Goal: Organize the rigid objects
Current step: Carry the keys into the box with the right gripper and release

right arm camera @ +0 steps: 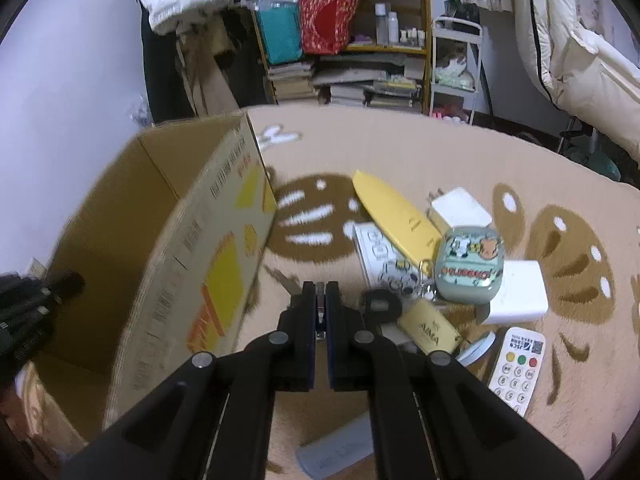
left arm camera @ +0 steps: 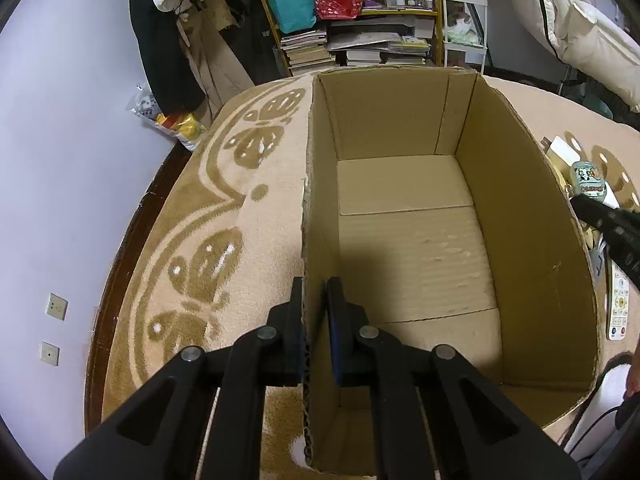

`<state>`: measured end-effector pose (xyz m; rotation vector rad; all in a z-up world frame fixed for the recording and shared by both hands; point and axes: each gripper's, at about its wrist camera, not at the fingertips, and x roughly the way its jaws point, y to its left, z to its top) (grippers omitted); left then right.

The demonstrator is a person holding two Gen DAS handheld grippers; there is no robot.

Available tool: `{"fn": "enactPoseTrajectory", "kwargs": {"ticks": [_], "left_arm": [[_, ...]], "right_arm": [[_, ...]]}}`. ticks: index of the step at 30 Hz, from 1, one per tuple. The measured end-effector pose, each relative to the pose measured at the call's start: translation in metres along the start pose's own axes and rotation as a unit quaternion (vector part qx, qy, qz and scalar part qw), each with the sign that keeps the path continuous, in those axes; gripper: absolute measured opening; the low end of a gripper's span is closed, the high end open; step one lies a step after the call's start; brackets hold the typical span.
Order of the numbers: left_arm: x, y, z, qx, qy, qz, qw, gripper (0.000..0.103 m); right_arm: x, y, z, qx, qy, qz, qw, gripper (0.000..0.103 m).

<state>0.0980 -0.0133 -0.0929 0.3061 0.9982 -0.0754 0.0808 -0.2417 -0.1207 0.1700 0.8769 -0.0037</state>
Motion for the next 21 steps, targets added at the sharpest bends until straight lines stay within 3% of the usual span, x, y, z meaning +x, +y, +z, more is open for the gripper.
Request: {"fn": "enactPoseTrajectory", "kwargs": {"ticks": [11, 17, 21], "left_arm": [[-0.002, -0.007, -0.003, 0.019, -0.007, 0.024, 0.9995, 0.011], [-0.003, -0.009, -0.003, 0.017, -0.007, 0.026, 0.9995, 0.011], [-0.003, -0.01, -0.003, 0.02, -0.007, 0.032, 0.9993, 0.011]], "right_arm": [[-0.065, 0.017, 0.03, 0.0, -0.094, 0.036, 0.995, 0.005], [-0.121, 0.045, 0.046, -0.024, -0.175, 0.067, 0.982, 0.005], [-0.138, 0.067, 0.048, -0.039, -0.197, 0.096, 0.975, 0.005]]}}
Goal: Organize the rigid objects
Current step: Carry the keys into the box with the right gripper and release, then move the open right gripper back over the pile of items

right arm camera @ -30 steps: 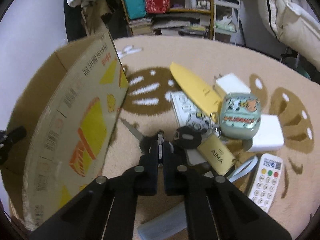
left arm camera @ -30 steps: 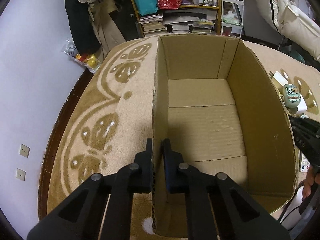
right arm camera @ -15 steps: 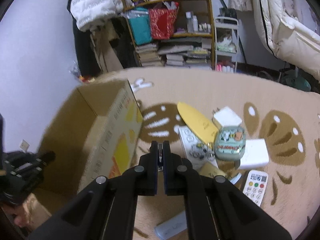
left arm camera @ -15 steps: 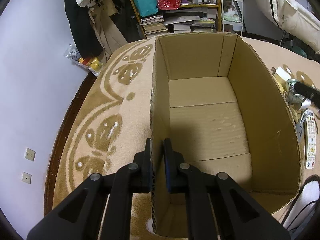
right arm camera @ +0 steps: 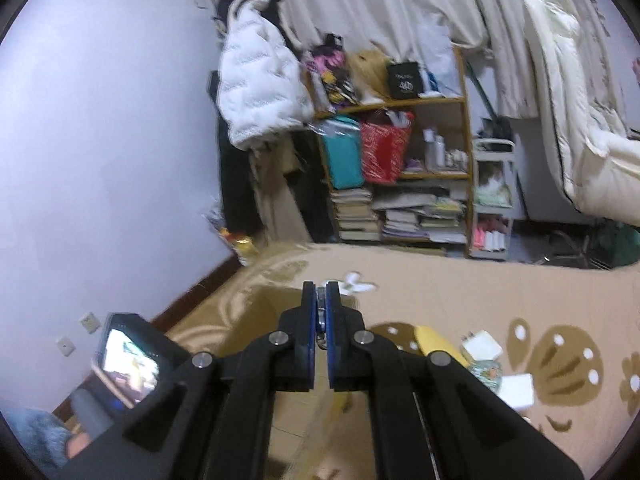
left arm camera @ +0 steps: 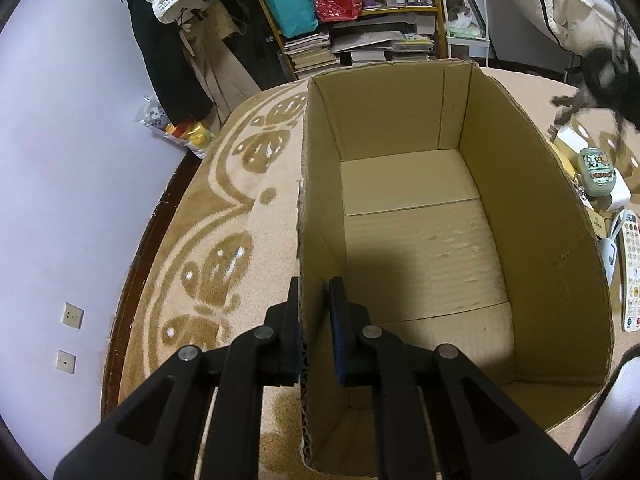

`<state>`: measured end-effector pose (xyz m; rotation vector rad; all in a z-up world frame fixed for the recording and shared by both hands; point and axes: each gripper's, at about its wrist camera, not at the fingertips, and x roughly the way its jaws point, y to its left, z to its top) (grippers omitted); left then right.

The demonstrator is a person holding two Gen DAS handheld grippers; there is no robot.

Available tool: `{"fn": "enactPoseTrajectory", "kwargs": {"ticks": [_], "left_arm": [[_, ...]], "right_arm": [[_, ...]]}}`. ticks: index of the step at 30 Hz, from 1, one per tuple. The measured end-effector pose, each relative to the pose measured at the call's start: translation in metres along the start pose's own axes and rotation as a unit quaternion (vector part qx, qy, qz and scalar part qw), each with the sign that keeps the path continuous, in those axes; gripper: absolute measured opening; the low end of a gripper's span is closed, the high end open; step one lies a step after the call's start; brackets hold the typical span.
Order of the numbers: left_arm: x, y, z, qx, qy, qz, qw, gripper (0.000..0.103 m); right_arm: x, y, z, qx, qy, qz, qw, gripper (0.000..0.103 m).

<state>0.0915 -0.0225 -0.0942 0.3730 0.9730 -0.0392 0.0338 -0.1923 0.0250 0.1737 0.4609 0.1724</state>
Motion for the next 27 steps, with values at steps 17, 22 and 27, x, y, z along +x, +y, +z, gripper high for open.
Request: {"fn": "enactPoseTrajectory", "kwargs": {"ticks": [17, 22, 27], "left_arm": [[0.002, 0.001, 0.002, -0.002, 0.003, -0.003, 1.0, 0.014], [0.003, -0.002, -0.001, 0.005, 0.002, 0.007, 1.0, 0.014], [0.003, 0.0, -0.002, 0.0, 0.004, 0.001, 1.0, 0.014]], "right_arm": [[0.044, 0.033, -0.037, -0.027, 0.081, 0.029, 0.996, 0.003], [0.04, 0.025, -0.035, -0.016, 0.077, 0.019, 0.997, 0.003], [0.037, 0.01, -0.032, -0.011, 0.075, -0.019, 0.997, 0.003]]}}
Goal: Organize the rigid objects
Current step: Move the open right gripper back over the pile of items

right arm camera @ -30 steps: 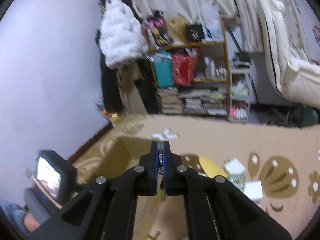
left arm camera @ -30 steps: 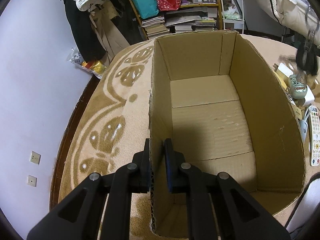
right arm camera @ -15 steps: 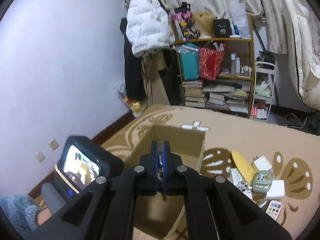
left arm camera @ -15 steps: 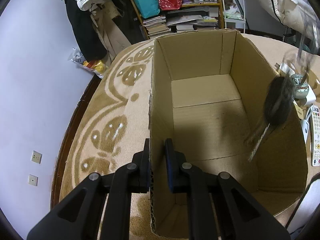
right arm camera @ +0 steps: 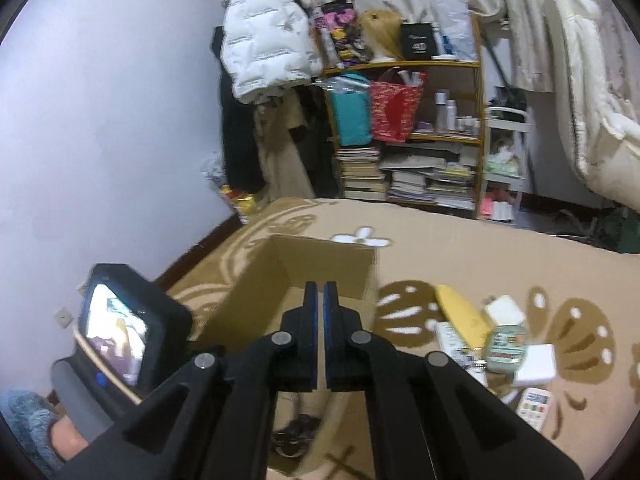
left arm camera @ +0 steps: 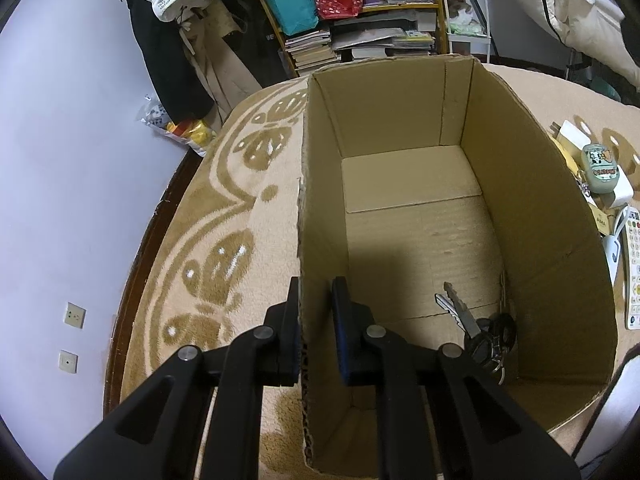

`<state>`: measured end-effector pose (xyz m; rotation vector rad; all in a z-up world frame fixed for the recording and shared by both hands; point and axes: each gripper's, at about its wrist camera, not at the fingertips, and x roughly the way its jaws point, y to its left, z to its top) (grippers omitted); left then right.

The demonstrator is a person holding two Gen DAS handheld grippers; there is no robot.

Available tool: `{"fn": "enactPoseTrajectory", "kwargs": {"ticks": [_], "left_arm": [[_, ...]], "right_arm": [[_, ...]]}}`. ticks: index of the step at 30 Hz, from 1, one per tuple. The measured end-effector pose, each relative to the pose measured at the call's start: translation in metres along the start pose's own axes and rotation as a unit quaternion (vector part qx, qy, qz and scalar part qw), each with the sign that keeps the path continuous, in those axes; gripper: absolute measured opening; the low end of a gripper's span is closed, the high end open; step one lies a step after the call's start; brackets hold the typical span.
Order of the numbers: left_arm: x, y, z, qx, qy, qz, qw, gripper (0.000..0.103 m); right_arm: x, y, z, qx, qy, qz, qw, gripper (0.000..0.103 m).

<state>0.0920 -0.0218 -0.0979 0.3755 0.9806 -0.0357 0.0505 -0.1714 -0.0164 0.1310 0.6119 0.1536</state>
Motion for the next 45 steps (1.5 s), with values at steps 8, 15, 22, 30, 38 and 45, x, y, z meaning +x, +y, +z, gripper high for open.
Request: {"fn": "enactPoseTrajectory", "kwargs": {"ticks": [8, 15, 22, 30, 38, 45], "left_arm": [[0.0, 0.0, 0.0, 0.002, 0.0, 0.002, 1.0, 0.014], [0.002, 0.001, 0.001, -0.004, 0.001, 0.001, 1.0, 0.014], [0.003, 0.001, 0.0, -0.002, 0.001, 0.001, 1.0, 0.014], [0.003, 0.001, -0.001, -0.003, 0.001, 0.002, 1.0, 0.014], [0.004, 0.002, -0.001, -0.007, 0.0, 0.003, 1.0, 0.014], [0.004, 0.002, -0.001, -0.006, 0.0, 0.004, 1.0, 0.015]], "right_arm": [[-0.006, -0.044, 0.001, 0.036, 0.008, -0.041, 0.998, 0.022], [-0.003, -0.069, -0.008, 0.072, 0.015, -0.052, 0.996, 0.066], [0.011, -0.092, -0.023, 0.11, 0.035, -0.055, 0.992, 0.095], [0.037, -0.122, -0.046, 0.139, 0.09, -0.072, 0.984, 0.095], [0.055, -0.141, -0.067, 0.154, 0.118, -0.083, 0.978, 0.095], [0.069, -0.145, -0.075, 0.147, 0.132, -0.084, 0.977, 0.093]]}}
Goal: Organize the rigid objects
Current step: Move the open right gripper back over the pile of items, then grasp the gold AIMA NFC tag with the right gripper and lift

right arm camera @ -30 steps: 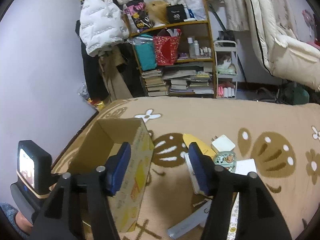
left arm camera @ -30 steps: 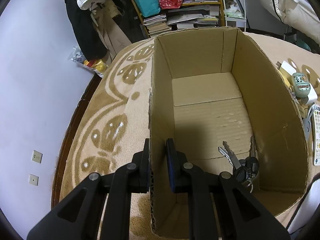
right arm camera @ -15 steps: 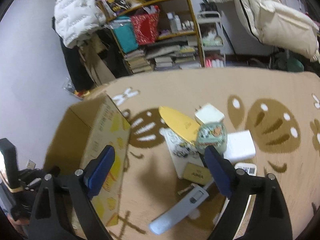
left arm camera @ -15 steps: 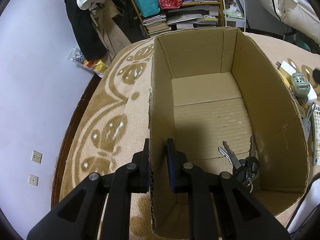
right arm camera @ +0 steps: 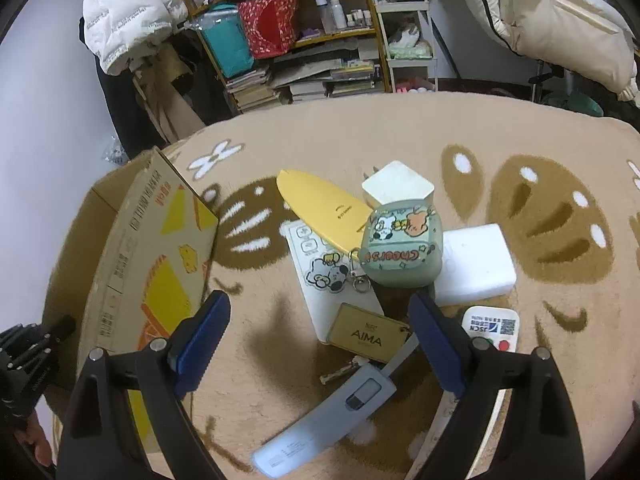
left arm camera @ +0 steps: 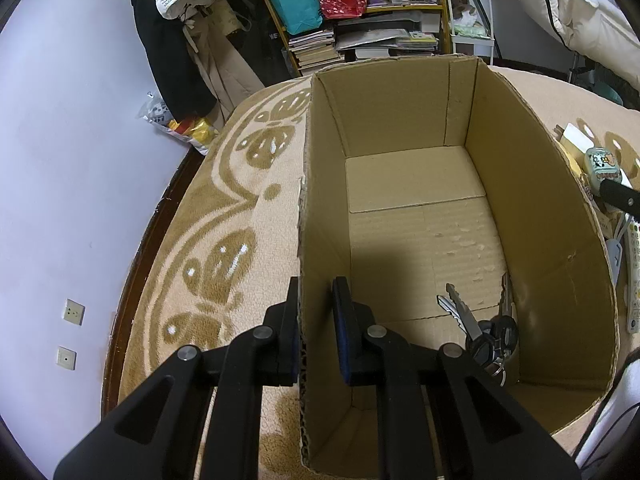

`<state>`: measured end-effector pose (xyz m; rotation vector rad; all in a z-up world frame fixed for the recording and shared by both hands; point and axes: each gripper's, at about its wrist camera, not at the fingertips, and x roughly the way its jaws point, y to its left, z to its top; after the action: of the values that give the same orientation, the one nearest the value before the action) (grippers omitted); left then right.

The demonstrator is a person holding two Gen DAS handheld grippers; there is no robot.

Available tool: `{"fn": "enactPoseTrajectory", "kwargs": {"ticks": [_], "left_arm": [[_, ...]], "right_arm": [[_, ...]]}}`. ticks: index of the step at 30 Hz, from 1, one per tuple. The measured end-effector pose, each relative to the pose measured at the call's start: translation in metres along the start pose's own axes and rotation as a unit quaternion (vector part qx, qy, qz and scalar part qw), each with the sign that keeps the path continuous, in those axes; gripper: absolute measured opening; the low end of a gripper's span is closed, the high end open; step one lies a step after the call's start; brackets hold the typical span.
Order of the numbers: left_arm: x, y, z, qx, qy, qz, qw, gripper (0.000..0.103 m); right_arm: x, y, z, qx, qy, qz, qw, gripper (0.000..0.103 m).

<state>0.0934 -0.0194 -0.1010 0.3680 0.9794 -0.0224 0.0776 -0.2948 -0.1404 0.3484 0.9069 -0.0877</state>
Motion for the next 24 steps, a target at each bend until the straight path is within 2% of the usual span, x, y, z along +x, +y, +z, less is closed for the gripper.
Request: {"fn": "enactPoseTrajectory", "kwargs": {"ticks": [4, 7, 15, 24], "left_arm": [[0.0, 0.0, 0.0, 0.001, 0.0, 0.0, 1.0, 0.015], [0.0, 0.0, 0.0, 0.001, 0.0, 0.0, 1.0, 0.015], [0.0, 0.0, 0.0, 0.001, 0.0, 0.0, 1.0, 0.015], [0.0, 0.0, 0.0, 0.001, 0.0, 0.001, 1.0, 0.015]], "right_arm": [[0.007, 0.0, 0.0, -0.005, 0.004, 0.0, 1.0, 0.078], [0.013, 0.0, -0.001, -0.011, 0.005, -0.001, 1.0, 0.073], [0.031, -0.008, -0.009, -0.01, 0.041, -0.016, 0.999, 0.073], [0.031, -0.011, -0.016, -0.008, 0.063, -0.027, 0.998, 0.073]]}}
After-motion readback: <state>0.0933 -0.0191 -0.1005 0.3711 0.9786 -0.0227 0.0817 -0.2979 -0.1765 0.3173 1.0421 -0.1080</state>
